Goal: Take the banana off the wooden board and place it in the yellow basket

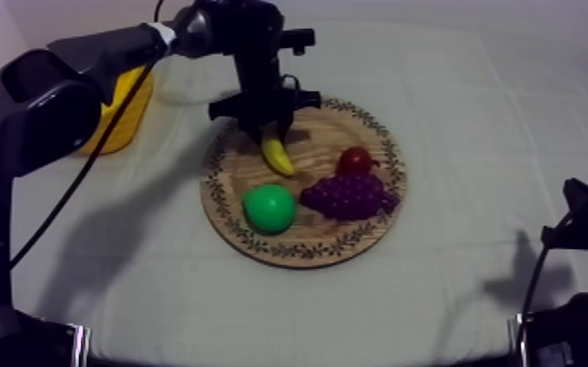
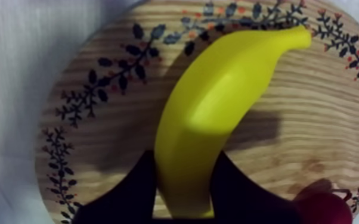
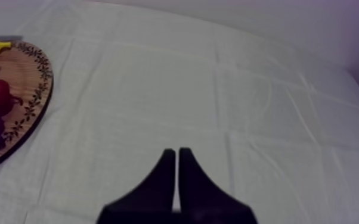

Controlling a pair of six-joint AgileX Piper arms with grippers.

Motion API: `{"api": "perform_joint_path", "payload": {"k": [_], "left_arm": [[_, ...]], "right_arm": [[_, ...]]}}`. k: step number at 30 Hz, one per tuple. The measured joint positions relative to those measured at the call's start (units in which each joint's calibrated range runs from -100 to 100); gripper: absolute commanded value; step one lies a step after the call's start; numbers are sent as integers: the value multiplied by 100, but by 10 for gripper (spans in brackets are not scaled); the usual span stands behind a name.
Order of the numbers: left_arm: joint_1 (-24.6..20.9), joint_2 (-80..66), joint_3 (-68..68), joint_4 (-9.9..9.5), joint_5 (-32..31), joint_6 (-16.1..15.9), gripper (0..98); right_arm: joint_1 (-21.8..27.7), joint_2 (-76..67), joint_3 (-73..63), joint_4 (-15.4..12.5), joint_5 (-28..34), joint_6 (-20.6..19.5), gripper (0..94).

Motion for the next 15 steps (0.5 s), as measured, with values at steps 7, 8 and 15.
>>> {"api": "perform_joint_path", "payload": {"k": [7, 8, 15], "left_arm": [[-40, -165, 197, 6, -121, -24, 139], [-59, -227, 219, 0, -130, -40, 136], [-342, -920, -42, -244, 225, -121, 136]], "right_arm": [[0, 0, 0, 0, 0, 0, 3], [0, 0, 0, 0, 0, 0, 3], [0, 0, 0, 0, 0, 0, 3]]}}
